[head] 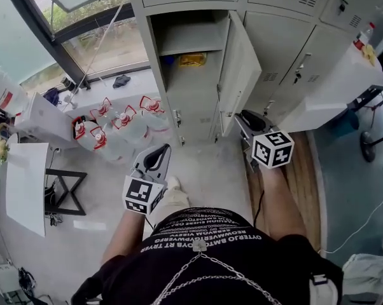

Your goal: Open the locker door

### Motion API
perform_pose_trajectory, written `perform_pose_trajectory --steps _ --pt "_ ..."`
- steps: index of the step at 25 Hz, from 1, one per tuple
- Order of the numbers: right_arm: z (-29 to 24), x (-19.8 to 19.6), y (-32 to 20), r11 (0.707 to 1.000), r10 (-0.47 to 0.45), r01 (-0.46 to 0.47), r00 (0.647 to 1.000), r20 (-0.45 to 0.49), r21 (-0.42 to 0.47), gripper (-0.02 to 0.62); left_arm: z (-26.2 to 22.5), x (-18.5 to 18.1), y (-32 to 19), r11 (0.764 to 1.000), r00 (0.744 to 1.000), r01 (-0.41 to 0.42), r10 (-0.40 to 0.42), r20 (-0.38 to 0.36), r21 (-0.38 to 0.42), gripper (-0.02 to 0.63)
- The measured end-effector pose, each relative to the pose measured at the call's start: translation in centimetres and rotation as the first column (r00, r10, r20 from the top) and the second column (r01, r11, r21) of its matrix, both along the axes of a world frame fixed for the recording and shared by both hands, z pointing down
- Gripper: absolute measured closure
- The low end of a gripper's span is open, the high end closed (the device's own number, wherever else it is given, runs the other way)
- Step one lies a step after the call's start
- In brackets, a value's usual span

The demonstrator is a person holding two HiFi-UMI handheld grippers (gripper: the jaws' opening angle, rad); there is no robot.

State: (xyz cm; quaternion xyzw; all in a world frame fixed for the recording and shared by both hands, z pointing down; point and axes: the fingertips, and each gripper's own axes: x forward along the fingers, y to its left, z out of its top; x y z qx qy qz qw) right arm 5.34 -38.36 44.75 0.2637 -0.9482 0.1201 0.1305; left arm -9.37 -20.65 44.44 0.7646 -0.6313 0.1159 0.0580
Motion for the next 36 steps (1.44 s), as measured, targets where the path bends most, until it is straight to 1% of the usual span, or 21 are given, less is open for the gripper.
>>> perform_pose_trajectory --steps 2,5,6,8,11,13,18,20,23,27,31,36 --pt "0.3 0.2 0.3 1.0 -0.002 0.002 1.0 0.004 0.002 0.486 -0.3 0.0 0.3 1.0 1.0 0.004 -0.004 0.006 0.003 0.607" --pt "-0.9 0.8 1.9 0.999 -0.026 0.023 0.998 0.061 0.038 0.492 -1.1 0.5 0.5 1.0 1.0 -0.005 0.004 0.017 0.015 0.607" --pt "-1.5 1.2 2.6 0.998 -0.034 0.03 0.997 0.072 0.06 0.513 -1.5 0.6 0.5 1.0 1.0 -0.007 0.006 0.021 0.022 0.607" --pt "-3.0 2.2 4.5 0.991 -0.045 0.035 0.996 0.073 0.13 0.598 -2.2 0.9 0.5 0.999 0.999 -0.01 0.009 0.031 0.035 0.607" --pt "-5.2 3.4 7.3 0.971 -0.048 0.034 0.998 0.051 0.238 0.6 -3.3 1.4 0.5 0.999 0.999 -0.025 0.023 0.038 0.049 0.607" --pt "-5.7 4.0 8.1 0.966 -0.039 0.028 0.998 0.041 0.259 0.6 -3.8 2.0 0.3 0.998 0.998 -0.043 0.042 0.037 0.051 0.607" --pt "-4.1 5.6 7.7 0.981 0.016 -0.023 0.999 0.039 0.195 0.6 -3.6 3.7 -0.4 0.994 0.993 -0.108 0.107 0.046 0.031 0.607" --pt "-3.7 6.3 7.6 0.982 0.034 -0.04 0.999 0.034 0.184 0.6 -3.7 4.3 -0.6 0.991 0.99 -0.132 0.131 0.05 0.03 0.607" --pt "-3.5 6.9 7.1 0.981 0.052 -0.056 0.998 0.024 0.184 0.6 -3.3 4.5 -1.0 0.989 0.988 -0.145 0.144 0.045 0.024 0.607" --pt "-2.6 7.2 6.4 0.981 0.076 -0.079 0.997 0.021 0.175 0.6 -1.5 4.6 -1.5 0.987 0.986 -0.159 0.16 0.036 -0.021 0.607" --pt "-1.2 6.8 5.1 0.984 0.089 -0.09 0.996 0.012 0.151 0.6 0.4 4.5 -2.9 0.98 0.981 -0.188 0.19 0.031 -0.069 0.607" --pt "0.9 5.3 3.9 0.988 0.093 -0.093 0.996 0.003 0.12 0.6 0.2 3.8 -6.0 0.978 0.978 -0.205 0.206 0.027 -0.026 0.607"
